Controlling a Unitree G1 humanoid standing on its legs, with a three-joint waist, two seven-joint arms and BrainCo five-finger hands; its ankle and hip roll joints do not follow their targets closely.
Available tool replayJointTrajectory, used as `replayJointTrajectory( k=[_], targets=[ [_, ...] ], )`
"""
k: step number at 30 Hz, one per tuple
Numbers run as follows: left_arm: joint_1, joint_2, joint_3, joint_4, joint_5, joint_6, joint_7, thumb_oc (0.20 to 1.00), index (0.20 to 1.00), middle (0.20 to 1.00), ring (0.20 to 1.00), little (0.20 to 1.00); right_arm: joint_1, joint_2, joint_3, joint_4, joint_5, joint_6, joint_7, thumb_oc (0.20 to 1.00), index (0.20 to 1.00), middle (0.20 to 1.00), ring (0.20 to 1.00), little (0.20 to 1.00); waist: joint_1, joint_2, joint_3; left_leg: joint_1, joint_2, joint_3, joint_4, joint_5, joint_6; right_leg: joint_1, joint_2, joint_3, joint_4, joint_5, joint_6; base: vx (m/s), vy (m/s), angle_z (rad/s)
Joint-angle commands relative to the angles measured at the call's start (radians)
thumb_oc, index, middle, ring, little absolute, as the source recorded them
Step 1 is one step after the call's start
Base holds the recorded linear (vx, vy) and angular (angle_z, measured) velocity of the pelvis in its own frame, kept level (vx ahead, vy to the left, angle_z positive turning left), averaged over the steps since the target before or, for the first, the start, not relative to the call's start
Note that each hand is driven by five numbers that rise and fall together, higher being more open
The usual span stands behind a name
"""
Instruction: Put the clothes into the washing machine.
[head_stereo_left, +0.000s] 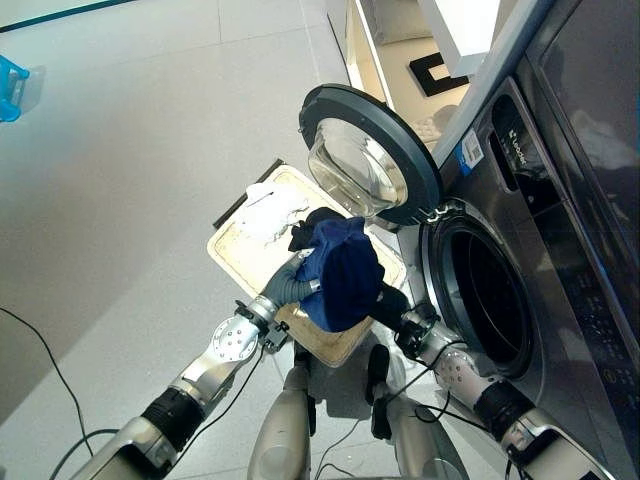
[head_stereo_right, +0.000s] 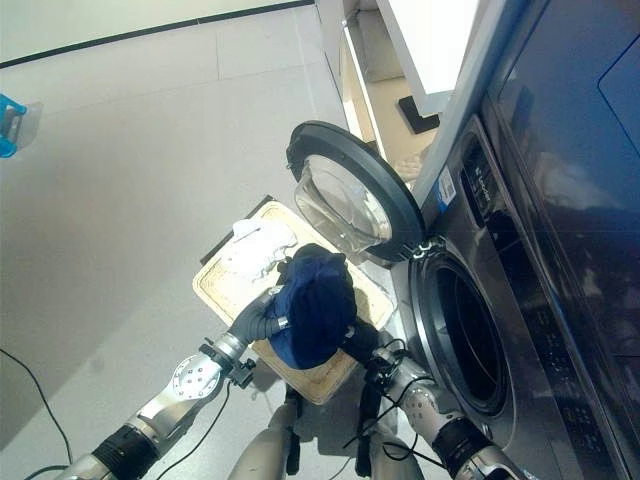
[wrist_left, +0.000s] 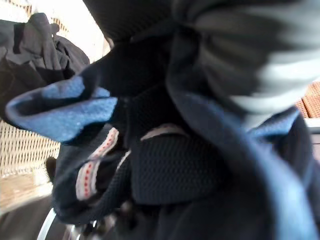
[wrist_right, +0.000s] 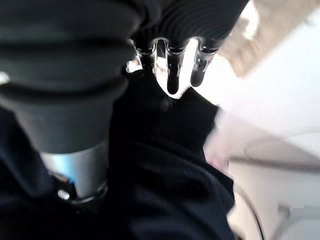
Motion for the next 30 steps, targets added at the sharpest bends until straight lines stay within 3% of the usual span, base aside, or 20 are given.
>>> replayJointTrajectory(
  k=[1, 7, 12, 16, 19, 24, 30],
  targets=[
    [-0.055, -0.005, 0.007, -0.061, 0.079, -0.059, 0.061, 0.2, 0.2, 0.2, 0.2, 0.2, 0.002, 0.052, 0.018, -0.151, 0.14, 0.046, 0.096, 1.0, 1.0, 1.0, 1.0, 1.0, -0.015, -0.077, 0.01, 0.063, -0.12, 0.038, 0.003, -0.113, 0.046, 0.043, -0.027, 0.018, -0.161, 0.124, 0.096, 0.0, -0.001, -0.05],
    [-0.052, -0.003, 0.04, -0.016, 0.139, 0.005, 0.186, 0.2, 0.2, 0.2, 0.2, 0.2, 0.01, 0.06, 0.007, -0.152, 0.22, 0.059, 0.133, 1.0, 1.0, 1.0, 1.0, 1.0, -0.013, -0.084, 0.012, 0.053, -0.12, 0.038, 0.005, -0.109, 0.047, 0.033, -0.027, 0.019, -0.162, 0.13, 0.096, 0.0, -0.006, -0.02],
    [-0.043, -0.021, 0.077, 0.043, 0.145, 0.086, 0.317, 0.2, 0.2, 0.2, 0.2, 0.2, -0.002, 0.068, -0.003, -0.147, 0.182, 0.014, 0.088, 1.0, 1.0, 1.0, 1.0, 1.0, -0.011, -0.089, 0.02, 0.044, -0.12, 0.038, 0.011, -0.104, 0.044, 0.025, -0.026, 0.014, -0.155, 0.131, 0.095, 0.0, 0.0, 0.0],
    [-0.028, -0.046, 0.115, 0.075, 0.116, 0.087, 0.384, 0.2, 0.2, 0.2, 0.2, 0.2, -0.009, 0.074, -0.018, -0.131, 0.142, -0.029, 0.007, 1.0, 1.0, 1.0, 1.0, 1.0, -0.01, -0.091, 0.027, 0.039, -0.118, 0.041, 0.013, -0.1, 0.043, 0.022, -0.028, 0.011, -0.155, 0.132, 0.094, 0.0, 0.0, 0.0],
    [-0.019, -0.064, 0.138, 0.085, 0.125, 0.077, 0.405, 0.2, 0.2, 0.2, 0.2, 0.2, -0.004, 0.092, -0.036, -0.117, 0.231, -0.016, -0.015, 1.0, 1.0, 1.0, 1.0, 1.0, -0.009, -0.09, 0.032, 0.037, -0.118, 0.041, 0.015, -0.1, 0.042, 0.019, -0.028, 0.009, -0.15, 0.13, 0.092, 0.0, 0.0, 0.0],
    [-0.027, -0.064, 0.146, 0.086, 0.154, 0.063, 0.444, 0.2, 0.2, 0.2, 0.2, 0.2, -0.017, 0.101, -0.054, -0.095, 0.251, -0.049, -0.046, 1.0, 1.0, 1.0, 1.0, 1.0, -0.009, -0.081, 0.041, 0.036, -0.12, 0.039, 0.015, -0.098, 0.043, 0.015, -0.031, 0.008, -0.146, 0.132, 0.092, 0.0, 0.006, 0.0],
    [-0.04, -0.055, 0.151, 0.063, 0.138, 0.06, 0.397, 0.2, 0.2, 0.2, 0.2, 0.2, -0.019, 0.106, -0.06, -0.099, 0.262, -0.066, -0.077, 1.0, 1.0, 1.0, 1.0, 1.0, -0.012, -0.075, 0.047, 0.033, -0.123, 0.039, 0.015, -0.098, 0.044, 0.009, -0.037, 0.006, -0.143, 0.134, 0.095, 0.0, 0.01, 0.0]
  ],
)
